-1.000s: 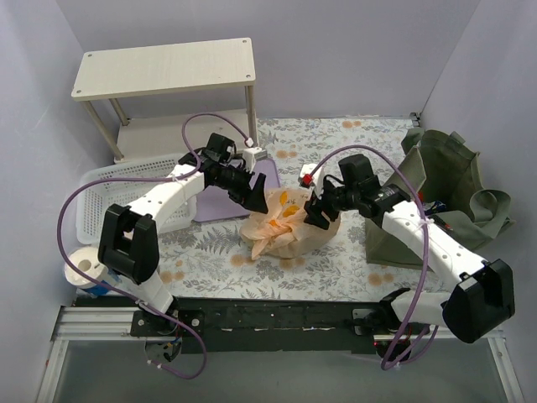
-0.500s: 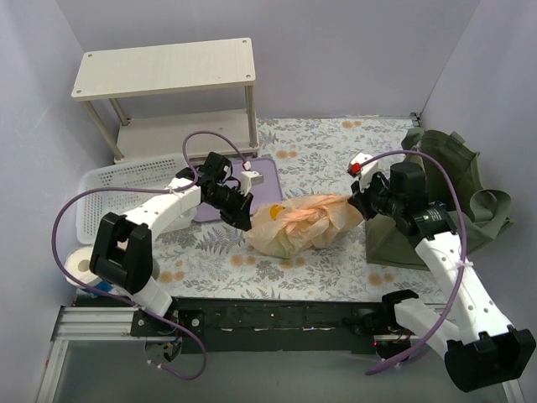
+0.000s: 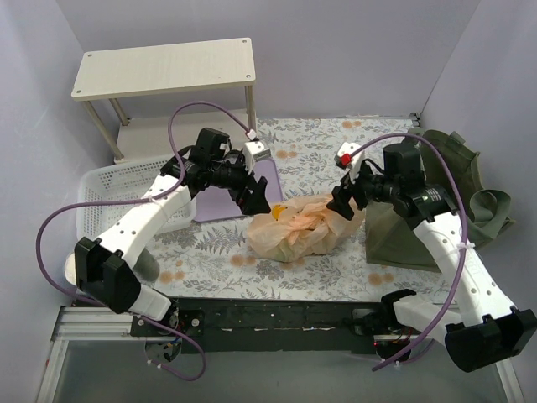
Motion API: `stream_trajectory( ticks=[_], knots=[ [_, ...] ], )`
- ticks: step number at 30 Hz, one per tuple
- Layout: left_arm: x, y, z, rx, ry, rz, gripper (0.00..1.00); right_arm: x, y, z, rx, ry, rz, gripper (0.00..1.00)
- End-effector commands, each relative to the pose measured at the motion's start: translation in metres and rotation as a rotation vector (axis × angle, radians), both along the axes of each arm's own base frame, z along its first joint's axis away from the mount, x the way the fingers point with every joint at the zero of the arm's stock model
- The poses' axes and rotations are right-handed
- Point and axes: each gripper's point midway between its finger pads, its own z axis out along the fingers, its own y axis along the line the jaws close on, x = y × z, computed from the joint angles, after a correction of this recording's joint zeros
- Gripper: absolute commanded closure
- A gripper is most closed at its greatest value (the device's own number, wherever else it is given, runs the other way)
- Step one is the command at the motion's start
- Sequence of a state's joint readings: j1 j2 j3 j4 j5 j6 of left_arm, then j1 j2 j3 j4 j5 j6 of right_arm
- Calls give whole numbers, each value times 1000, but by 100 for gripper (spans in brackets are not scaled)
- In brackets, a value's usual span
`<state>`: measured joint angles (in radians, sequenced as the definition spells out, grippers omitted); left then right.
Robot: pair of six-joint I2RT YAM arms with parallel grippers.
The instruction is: Untie the knot of the grocery bags and take out the mixed food
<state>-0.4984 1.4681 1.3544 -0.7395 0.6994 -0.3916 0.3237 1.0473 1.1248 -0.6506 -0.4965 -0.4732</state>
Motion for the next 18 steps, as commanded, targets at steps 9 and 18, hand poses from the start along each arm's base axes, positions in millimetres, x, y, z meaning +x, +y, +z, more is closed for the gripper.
stream_trajectory(
  ticks=[9,18],
  knots=[
    [-28,-53,-16,-68,3,-326,7,-4,64,-37,-3,67,210,15],
    [-44,-60,-65,73,28,-351,100,35,31,-25,5,-1,-71,89]
  ],
)
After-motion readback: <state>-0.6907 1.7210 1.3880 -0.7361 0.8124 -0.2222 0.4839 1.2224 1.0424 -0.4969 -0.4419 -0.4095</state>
